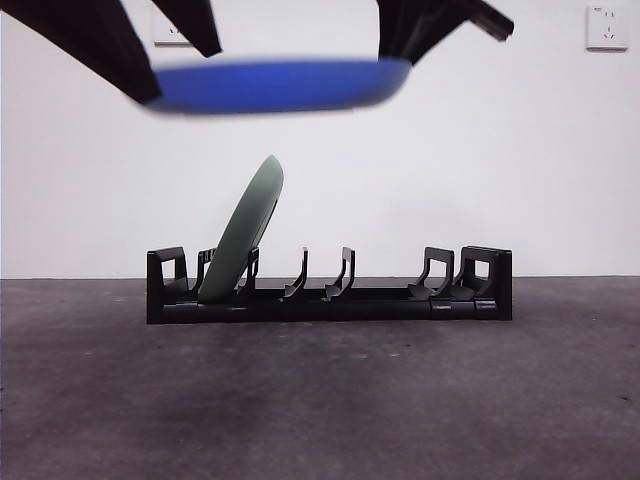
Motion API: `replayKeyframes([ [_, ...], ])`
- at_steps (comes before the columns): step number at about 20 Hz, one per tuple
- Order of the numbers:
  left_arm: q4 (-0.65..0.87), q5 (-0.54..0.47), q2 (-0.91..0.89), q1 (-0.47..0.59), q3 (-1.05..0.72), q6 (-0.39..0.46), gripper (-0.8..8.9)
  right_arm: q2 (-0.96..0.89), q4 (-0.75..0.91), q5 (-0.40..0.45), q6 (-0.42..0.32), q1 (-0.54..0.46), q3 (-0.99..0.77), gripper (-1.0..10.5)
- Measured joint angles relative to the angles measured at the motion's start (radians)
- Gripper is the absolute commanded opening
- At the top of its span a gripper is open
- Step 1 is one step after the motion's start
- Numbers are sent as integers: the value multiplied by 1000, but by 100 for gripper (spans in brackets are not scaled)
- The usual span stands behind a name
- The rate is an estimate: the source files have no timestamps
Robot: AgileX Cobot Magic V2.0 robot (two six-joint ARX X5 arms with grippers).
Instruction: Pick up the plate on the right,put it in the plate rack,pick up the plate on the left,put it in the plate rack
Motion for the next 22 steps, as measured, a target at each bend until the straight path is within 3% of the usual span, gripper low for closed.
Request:
replayKeyframes([
  [2, 26, -16, 11, -2, 0, 8, 408, -23, 0, -5, 6, 0, 0, -12],
  [4, 41, -18, 12, -4, 0, 13, 241, -27, 0, -7, 16, 0, 0, -12],
  [11, 43, -21, 11, -4, 0, 8, -12, -27, 0, -18, 30, -1, 0, -12],
  [20, 55, -19, 9, -5, 5, -2, -8, -27, -1, -16, 37, 0, 0, 6],
  [21, 55, -13, 9, -5, 5, -7, -8, -27, -1, -17, 37, 0, 0, 24],
  [22, 57, 4, 9, -5, 5, -18, -8, -27, -1, -15, 37, 0, 0, 119],
])
